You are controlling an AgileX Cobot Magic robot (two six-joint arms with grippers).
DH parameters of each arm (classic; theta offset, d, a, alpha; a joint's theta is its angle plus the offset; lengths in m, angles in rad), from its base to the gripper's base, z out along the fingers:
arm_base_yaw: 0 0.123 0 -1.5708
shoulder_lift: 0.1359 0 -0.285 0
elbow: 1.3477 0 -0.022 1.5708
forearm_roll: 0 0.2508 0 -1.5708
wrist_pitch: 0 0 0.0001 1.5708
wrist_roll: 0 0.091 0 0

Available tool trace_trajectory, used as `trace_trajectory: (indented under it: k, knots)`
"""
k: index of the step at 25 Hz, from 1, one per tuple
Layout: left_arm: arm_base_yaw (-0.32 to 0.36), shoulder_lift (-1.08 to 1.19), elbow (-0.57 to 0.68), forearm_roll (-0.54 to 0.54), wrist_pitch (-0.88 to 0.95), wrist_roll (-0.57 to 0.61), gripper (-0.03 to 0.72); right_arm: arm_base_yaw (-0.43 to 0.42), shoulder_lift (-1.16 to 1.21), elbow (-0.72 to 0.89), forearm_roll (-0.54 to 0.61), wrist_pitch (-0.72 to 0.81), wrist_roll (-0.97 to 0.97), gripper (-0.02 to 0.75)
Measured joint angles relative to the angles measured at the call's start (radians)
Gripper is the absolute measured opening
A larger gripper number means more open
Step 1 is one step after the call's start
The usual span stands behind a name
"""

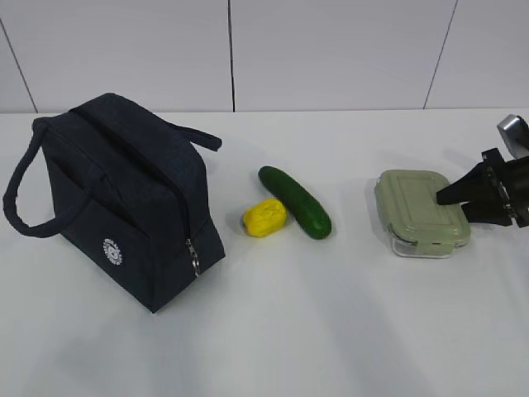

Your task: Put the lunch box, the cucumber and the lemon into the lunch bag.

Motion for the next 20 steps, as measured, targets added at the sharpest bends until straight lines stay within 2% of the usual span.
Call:
trace_trajectory:
  k: [20]
  knots:
    - [0.0, 0.0, 0.0, 0.0, 0.0, 0.0, 0.236, 0.001, -0.004, 0.0, 0.013, -0.006, 0.031, 0.372]
